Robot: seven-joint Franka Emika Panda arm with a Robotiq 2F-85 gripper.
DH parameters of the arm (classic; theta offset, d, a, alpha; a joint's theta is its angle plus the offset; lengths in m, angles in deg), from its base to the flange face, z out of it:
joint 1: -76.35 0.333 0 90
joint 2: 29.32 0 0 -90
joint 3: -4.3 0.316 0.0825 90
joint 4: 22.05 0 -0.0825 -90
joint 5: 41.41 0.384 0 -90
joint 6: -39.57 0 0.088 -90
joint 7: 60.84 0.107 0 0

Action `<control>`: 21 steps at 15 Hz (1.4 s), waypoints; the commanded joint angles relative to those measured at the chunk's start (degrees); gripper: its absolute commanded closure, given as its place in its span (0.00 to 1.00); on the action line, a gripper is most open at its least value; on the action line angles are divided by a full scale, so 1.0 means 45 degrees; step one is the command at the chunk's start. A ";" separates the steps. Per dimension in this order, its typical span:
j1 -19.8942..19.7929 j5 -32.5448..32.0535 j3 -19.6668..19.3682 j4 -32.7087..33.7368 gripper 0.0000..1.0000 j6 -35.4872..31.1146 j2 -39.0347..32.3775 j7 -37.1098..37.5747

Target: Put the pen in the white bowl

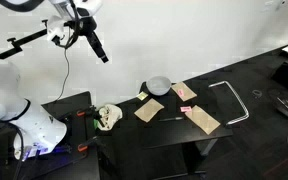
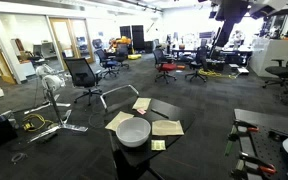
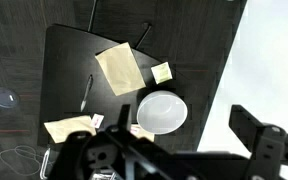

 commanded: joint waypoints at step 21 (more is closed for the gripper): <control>-0.0713 0.0045 0.0445 0.1120 0.00 -0.2812 -0.3246 0.1756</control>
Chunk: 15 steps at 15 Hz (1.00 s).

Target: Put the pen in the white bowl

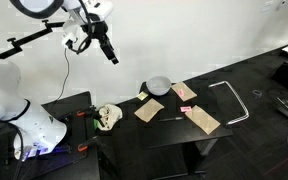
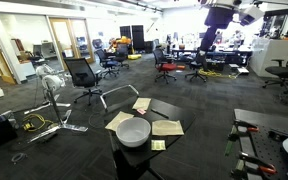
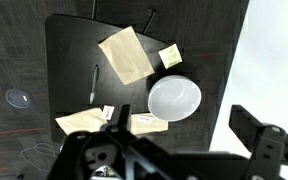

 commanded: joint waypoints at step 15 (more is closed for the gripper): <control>-0.1503 0.0267 -0.0566 0.5243 0.00 -0.1682 -0.8960 0.0626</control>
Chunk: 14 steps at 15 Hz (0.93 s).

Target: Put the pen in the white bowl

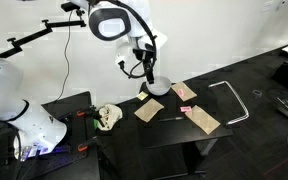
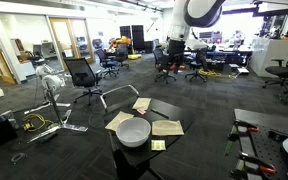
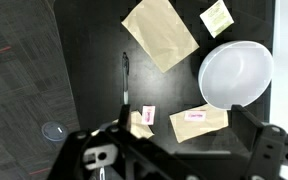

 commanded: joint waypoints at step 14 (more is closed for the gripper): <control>-0.0184 0.0066 -0.0239 0.1915 0.00 0.0050 -0.4295 -0.0115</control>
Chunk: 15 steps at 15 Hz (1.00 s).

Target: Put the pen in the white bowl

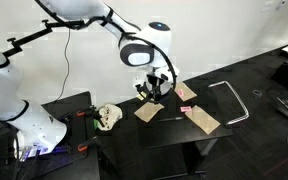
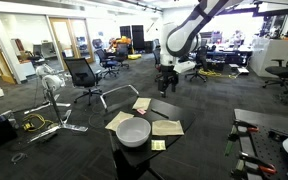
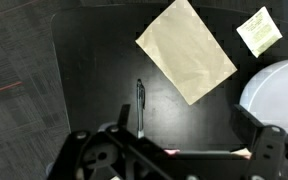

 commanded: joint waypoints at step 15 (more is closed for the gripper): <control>-0.0212 0.0078 -0.0003 0.2293 0.00 -0.0250 -0.2772 -0.0019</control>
